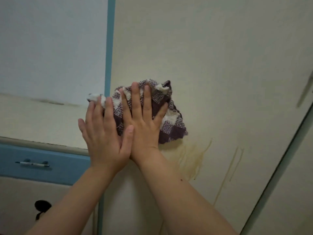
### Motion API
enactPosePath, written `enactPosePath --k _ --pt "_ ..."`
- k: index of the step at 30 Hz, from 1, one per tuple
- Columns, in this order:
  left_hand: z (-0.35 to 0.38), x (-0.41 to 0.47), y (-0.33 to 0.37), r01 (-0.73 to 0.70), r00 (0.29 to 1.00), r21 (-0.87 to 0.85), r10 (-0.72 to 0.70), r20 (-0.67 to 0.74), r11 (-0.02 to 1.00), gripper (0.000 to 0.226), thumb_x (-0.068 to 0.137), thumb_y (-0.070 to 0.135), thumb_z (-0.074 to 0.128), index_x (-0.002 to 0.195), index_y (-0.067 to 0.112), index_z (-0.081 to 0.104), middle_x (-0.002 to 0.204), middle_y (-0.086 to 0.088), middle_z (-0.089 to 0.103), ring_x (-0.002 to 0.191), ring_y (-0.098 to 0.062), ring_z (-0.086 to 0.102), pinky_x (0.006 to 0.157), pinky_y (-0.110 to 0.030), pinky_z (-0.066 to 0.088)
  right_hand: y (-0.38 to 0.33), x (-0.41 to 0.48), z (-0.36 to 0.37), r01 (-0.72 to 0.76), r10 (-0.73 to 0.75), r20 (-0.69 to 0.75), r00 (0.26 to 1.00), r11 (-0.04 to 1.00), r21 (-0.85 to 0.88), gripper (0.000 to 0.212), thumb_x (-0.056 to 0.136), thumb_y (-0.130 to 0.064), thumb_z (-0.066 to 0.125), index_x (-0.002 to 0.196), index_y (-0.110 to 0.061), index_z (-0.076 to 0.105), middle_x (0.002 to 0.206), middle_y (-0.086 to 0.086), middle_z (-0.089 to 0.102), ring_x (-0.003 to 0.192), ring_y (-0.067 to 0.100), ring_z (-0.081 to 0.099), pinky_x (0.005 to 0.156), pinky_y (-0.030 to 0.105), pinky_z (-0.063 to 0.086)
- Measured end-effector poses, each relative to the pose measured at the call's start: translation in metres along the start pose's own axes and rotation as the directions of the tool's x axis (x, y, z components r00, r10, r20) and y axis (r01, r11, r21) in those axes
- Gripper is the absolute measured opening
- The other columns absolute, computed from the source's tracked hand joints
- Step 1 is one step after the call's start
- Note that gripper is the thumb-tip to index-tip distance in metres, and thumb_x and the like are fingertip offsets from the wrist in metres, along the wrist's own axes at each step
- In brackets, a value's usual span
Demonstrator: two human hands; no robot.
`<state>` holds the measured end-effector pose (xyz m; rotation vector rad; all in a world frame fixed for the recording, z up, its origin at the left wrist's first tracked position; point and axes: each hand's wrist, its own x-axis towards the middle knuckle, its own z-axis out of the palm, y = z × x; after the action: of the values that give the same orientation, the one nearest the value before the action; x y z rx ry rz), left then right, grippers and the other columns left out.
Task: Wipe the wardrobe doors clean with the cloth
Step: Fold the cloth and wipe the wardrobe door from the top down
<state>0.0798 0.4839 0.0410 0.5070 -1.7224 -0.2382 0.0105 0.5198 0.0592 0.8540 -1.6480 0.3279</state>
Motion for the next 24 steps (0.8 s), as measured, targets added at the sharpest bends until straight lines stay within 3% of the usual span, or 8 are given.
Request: enactPosePath --k 4,7,11,13,16,19,24 --pt "0.002 -0.009 -0.007 0.007 0.998 -0.044 -0.010 -0.063 0.999 0.069 0.086 0.045 0.032 0.142 0.006 0.023 0.148 -0.025 0.022 0.137 -0.040 0.017 0.108 -0.060 0.014 0.000 -0.001 -0.002 0.032 -0.032 0.050 0.998 0.999 0.004 0.063 0.089 -0.054 0.012 0.146 -0.027 0.013 0.154 0.000 0.018 0.141 0.025 0.017 0.104 0.060 -0.001" --pt "0.008 -0.016 -0.005 -0.003 0.998 -0.059 0.000 -0.058 0.998 0.069 0.086 0.048 0.030 0.144 0.012 0.019 0.150 -0.022 0.018 0.139 -0.038 0.011 0.109 -0.057 0.010 0.011 -0.005 0.001 0.060 -0.058 0.047 0.997 0.998 -0.032 0.072 0.085 -0.061 0.021 0.147 -0.026 0.010 0.155 0.001 0.017 0.142 0.025 0.012 0.104 0.060 -0.005" --pt "0.017 -0.026 0.002 -0.086 0.996 -0.039 0.085 -0.007 0.996 0.067 0.084 0.054 0.025 0.142 0.024 0.011 0.153 -0.016 0.012 0.141 -0.030 0.002 0.111 -0.051 0.003 0.026 -0.021 0.002 -0.051 0.051 -0.021 0.999 0.998 -0.038 0.067 0.089 -0.053 0.041 0.144 -0.026 0.014 0.153 0.000 0.022 0.140 0.026 0.019 0.104 0.060 -0.001" --pt "0.023 -0.026 0.008 -0.135 0.991 -0.024 0.136 0.009 0.990 0.066 0.083 0.057 0.023 0.140 0.026 0.009 0.153 -0.014 0.012 0.141 -0.025 -0.001 0.111 -0.048 0.000 0.036 -0.027 0.005 -0.097 0.096 -0.026 0.995 0.994 -0.058 0.068 0.088 -0.051 0.046 0.144 -0.027 0.018 0.153 0.000 0.017 0.141 0.028 0.016 0.103 0.061 -0.001" --pt "0.032 -0.028 0.020 -0.202 0.979 0.018 0.202 0.026 0.979 0.066 0.082 0.061 0.020 0.140 0.032 0.006 0.154 -0.010 0.010 0.141 -0.023 -0.002 0.110 -0.049 -0.003 0.056 -0.033 0.003 -0.152 0.153 0.014 0.988 0.987 -0.055 0.069 0.085 -0.056 0.023 0.146 -0.027 0.011 0.155 0.001 0.006 0.142 0.031 0.003 0.103 0.066 -0.010" --pt "0.042 -0.035 0.021 -0.256 0.966 0.041 0.255 0.035 0.966 0.064 0.082 0.062 0.018 0.139 0.038 0.002 0.155 -0.007 0.007 0.141 -0.021 -0.007 0.110 -0.048 -0.005 0.079 -0.041 0.004 -0.213 0.213 0.001 0.977 0.977 0.018 0.074 0.082 -0.064 0.024 0.144 -0.029 0.001 0.152 -0.002 -0.011 0.139 0.029 -0.015 0.100 0.064 -0.017" --pt "0.053 -0.053 0.013 -0.206 0.978 0.078 0.204 0.040 0.975 0.068 0.079 0.068 0.010 0.140 0.041 -0.007 0.156 -0.006 -0.002 0.141 -0.024 -0.011 0.110 -0.046 -0.008 0.136 -0.053 0.004 -0.353 0.358 -0.030 0.933 0.930 0.103 0.078 0.075 -0.064 0.027 0.146 -0.031 0.023 0.156 -0.008 -0.013 0.140 0.016 -0.022 0.103 0.058 -0.019"
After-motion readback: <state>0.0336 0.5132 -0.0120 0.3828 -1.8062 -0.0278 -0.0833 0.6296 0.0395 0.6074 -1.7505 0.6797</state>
